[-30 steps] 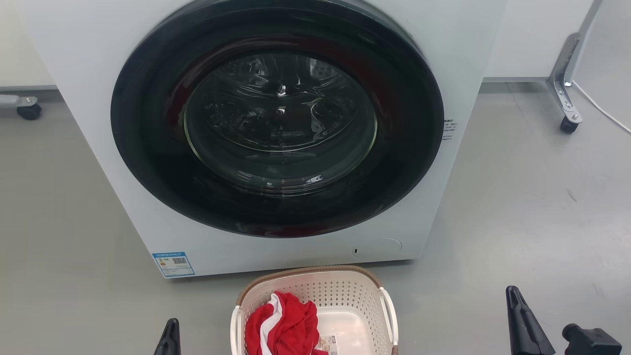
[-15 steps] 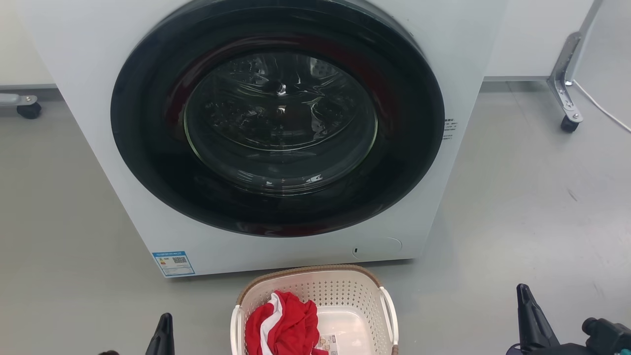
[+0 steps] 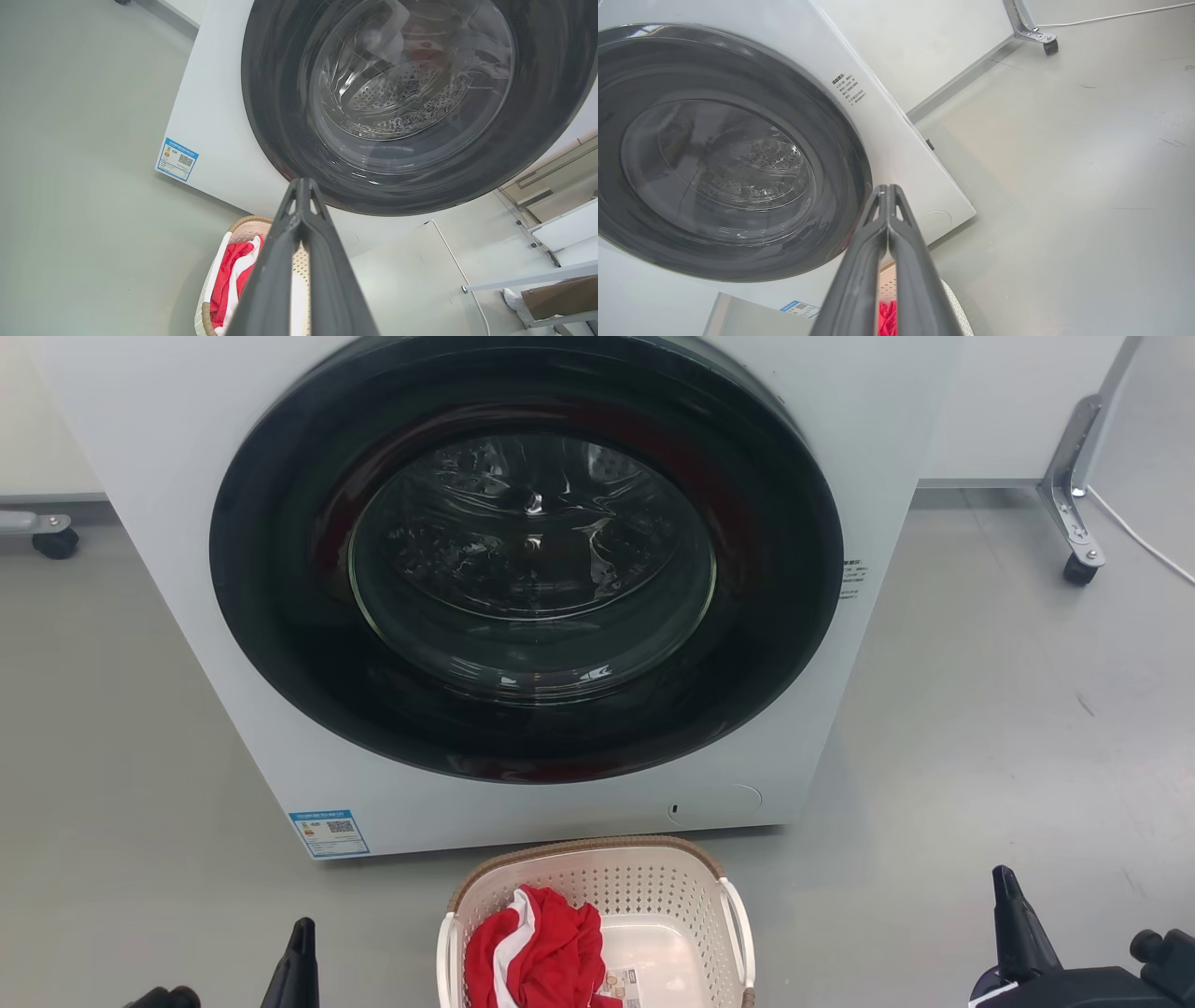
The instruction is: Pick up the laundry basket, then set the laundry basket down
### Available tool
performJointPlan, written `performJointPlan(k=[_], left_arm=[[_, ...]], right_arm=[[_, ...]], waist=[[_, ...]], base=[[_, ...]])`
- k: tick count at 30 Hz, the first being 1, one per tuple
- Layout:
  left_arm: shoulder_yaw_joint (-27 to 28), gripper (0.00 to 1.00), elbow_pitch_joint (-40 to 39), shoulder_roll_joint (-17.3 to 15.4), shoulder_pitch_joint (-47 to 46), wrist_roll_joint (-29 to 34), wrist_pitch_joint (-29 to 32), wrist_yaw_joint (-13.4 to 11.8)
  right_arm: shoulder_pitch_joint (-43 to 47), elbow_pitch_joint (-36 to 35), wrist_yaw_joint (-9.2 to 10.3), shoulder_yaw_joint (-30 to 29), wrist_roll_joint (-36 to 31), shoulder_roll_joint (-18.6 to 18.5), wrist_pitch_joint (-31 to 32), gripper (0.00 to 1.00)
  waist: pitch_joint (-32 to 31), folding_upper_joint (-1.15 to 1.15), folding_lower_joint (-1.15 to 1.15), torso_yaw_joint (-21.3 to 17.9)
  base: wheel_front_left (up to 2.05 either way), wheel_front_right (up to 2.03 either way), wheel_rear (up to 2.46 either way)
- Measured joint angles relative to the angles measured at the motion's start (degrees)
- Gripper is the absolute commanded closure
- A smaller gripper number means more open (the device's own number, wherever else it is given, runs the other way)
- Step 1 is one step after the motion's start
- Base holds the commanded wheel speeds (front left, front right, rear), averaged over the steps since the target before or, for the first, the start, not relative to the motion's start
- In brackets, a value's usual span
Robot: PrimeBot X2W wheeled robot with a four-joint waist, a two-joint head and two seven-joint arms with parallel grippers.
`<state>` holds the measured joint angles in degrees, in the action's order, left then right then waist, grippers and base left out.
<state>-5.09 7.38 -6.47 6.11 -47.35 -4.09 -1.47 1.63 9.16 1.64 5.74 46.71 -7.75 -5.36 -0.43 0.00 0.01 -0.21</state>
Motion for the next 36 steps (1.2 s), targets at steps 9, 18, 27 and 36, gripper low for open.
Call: performJointPlan(k=[9,18,27,36], left_arm=[[1.51,1.0,1.38,0.64,-1.5,-6.67,1.55,1.04],[3.01,1.0,2.83,1.19,-2.81,-13.21,3.08,2.14],[4.39,1.0,4.09,1.59,-4.19,-18.41,4.54,3.55],[5.88,1.0,5.36,2.25,-5.82,-24.91,6.1,4.59]], right_arm=[[-0.65,1.21,-1.24,-1.97,6.43,0.76,1.85,1.0],[-1.51,2.37,-2.43,-3.93,12.96,1.47,3.49,1.0],[-2.53,3.35,-3.56,-5.66,18.98,2.24,5.11,1.0],[-3.66,4.45,-4.72,-7.6,25.53,3.02,6.82,1.0]], waist=[[0.08,0.0,0.0,0.03],[0.15,0.0,0.0,0.06],[0.23,0.0,0.0,0.09],[0.31,0.0,0.0,0.12]], base=[[0.0,0.0,0.0],[0.0,0.0,0.0],[0.0,0.0,0.0],[0.0,0.0,0.0]])
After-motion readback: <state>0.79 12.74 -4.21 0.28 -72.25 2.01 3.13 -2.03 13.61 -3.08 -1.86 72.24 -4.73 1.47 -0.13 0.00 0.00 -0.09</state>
